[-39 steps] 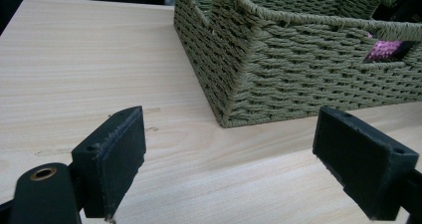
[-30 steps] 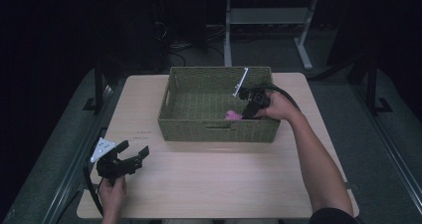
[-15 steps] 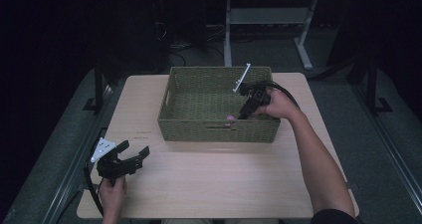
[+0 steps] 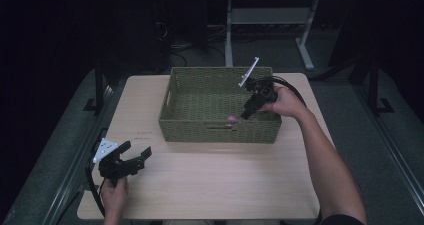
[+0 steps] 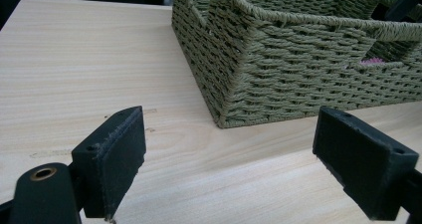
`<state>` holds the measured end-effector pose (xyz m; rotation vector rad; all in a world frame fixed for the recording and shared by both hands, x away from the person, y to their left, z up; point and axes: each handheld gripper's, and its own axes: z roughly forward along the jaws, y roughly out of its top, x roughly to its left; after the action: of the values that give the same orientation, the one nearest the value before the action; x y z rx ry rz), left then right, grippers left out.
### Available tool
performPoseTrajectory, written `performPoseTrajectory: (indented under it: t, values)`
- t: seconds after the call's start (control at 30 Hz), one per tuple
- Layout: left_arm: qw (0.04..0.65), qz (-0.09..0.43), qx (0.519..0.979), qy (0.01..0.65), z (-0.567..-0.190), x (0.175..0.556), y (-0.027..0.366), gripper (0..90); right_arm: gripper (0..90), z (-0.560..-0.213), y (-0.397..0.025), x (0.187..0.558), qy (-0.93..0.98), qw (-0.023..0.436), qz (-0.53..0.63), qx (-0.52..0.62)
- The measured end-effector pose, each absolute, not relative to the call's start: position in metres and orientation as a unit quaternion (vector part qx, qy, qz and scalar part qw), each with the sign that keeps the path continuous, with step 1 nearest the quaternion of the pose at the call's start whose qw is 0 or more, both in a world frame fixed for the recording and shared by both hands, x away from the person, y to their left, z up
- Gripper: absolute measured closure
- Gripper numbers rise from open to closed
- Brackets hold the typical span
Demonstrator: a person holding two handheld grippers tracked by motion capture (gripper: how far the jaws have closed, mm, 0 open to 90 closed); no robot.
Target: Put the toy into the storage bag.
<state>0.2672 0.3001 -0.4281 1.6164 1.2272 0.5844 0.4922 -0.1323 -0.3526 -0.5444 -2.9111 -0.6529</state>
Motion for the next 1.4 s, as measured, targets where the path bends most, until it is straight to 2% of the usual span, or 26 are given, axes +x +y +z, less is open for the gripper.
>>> performPoseTrajectory:
  t: [0.73, 1.4]
  values:
    - [0.491, 0.244, 0.667, 0.504, -0.428, 0.265, 0.300, 12.8, 35.0, -0.325, -0.137, 0.470, -0.956, 0.037, -0.233, -0.176]
    - [0.490, 0.247, 0.668, 0.503, -0.427, 0.265, 0.299, 12.8, 31.9, -0.320, -0.147, 0.450, -0.953, 0.027, -0.245, -0.178]
